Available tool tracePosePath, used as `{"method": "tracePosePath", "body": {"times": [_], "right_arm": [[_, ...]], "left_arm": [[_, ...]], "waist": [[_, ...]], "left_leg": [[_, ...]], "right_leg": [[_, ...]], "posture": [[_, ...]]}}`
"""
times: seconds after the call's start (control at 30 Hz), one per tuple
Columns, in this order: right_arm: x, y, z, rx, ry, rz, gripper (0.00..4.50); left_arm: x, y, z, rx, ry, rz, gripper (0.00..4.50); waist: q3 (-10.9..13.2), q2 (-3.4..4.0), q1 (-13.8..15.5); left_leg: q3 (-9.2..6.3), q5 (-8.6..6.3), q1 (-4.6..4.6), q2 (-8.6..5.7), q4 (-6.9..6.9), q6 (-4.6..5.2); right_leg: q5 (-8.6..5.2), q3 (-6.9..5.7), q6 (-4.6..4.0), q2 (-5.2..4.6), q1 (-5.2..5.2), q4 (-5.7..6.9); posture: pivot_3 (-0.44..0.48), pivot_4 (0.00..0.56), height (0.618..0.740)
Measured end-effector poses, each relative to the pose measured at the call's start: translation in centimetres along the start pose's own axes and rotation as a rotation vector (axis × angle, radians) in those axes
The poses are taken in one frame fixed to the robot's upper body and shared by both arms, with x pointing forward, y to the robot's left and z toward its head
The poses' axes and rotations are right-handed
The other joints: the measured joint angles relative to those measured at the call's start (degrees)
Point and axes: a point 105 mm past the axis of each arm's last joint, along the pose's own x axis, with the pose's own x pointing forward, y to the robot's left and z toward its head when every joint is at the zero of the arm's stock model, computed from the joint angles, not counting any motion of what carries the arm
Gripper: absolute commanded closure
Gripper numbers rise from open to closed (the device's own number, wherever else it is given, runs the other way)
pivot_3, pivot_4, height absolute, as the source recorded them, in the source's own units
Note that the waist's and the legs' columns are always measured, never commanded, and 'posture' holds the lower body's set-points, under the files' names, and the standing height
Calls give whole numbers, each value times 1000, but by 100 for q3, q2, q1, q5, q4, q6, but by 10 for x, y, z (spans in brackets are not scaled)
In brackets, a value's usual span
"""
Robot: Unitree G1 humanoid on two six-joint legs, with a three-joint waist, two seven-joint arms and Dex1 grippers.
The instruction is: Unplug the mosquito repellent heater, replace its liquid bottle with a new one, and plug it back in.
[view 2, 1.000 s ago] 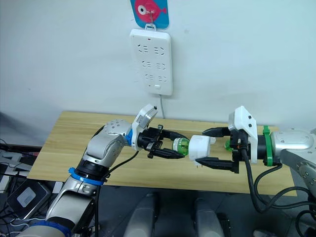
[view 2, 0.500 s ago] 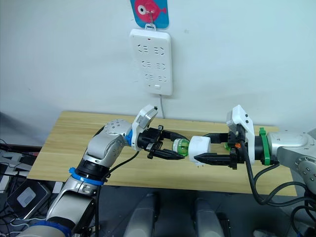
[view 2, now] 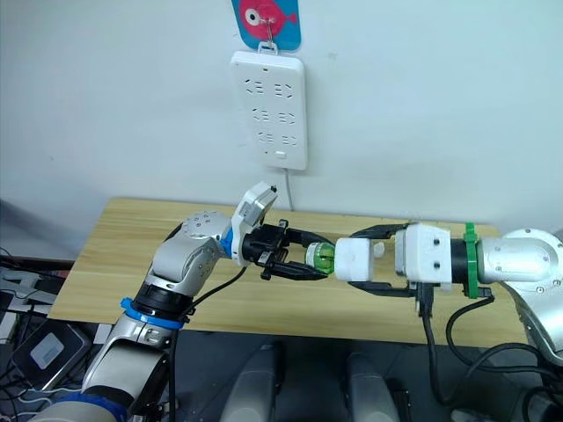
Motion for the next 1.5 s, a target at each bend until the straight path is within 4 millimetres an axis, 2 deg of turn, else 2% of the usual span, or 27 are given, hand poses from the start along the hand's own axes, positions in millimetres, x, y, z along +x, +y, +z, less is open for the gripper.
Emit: {"method": "tracePosePath", "body": {"times": [0.1,0.23,0.43,0.53,0.77,1.03,1.13,1.5], "right_arm": [[-1,3,-3,-95,7,4,1553],[-2,3,-6,-111,4,-3,1553],[-7,5,-13,-22,10,-21,1553],[-14,0,-19,45,43,-58,1553],[-14,-8,-23,-78,67,-95,1553],[-13,-1,-24,14,38,-67,1553],[-9,6,-12,32,-10,-25,1553],[-7,2,-9,150,-19,-42,1553]], "left_arm": [[2,0,-3,-9,9,-10,2207],[4,2,-2,-5,18,-10,2207],[4,3,-5,10,45,-1,2207],[-12,6,-8,2,65,53,2207],[-12,7,-7,3,52,66,2207],[-12,7,-8,7,58,65,2207],[-8,6,-7,20,46,52,2207],[-8,6,-7,28,44,49,2207]], "waist": [[0,0,0],[0,0,-3],[0,0,-1],[0,0,-5],[0,0,-8],[0,0,-3],[0,0,-1],[0,0,-1]], "left_leg": [[1,0,1,0,2,0],[1,0,1,0,5,0],[1,0,2,0,3,0],[2,0,5,1,4,0],[3,0,4,-1,3,0],[2,1,5,-1,4,0],[1,1,5,-1,5,0],[1,1,5,0,6,0]], "right_leg": [[0,2,-1,0,0,4],[1,4,-1,0,1,8],[1,4,-2,0,0,9],[1,6,-2,0,1,13],[0,6,-2,-1,0,10],[0,6,-2,-1,1,13],[1,5,-2,-1,2,14],[0,5,-2,-1,2,15]], "posture": [[158,286,740],[145,285,740],[148,286,740],[148,284,740],[153,279,740],[153,278,740],[153,275,740],[153,270,740]]}}
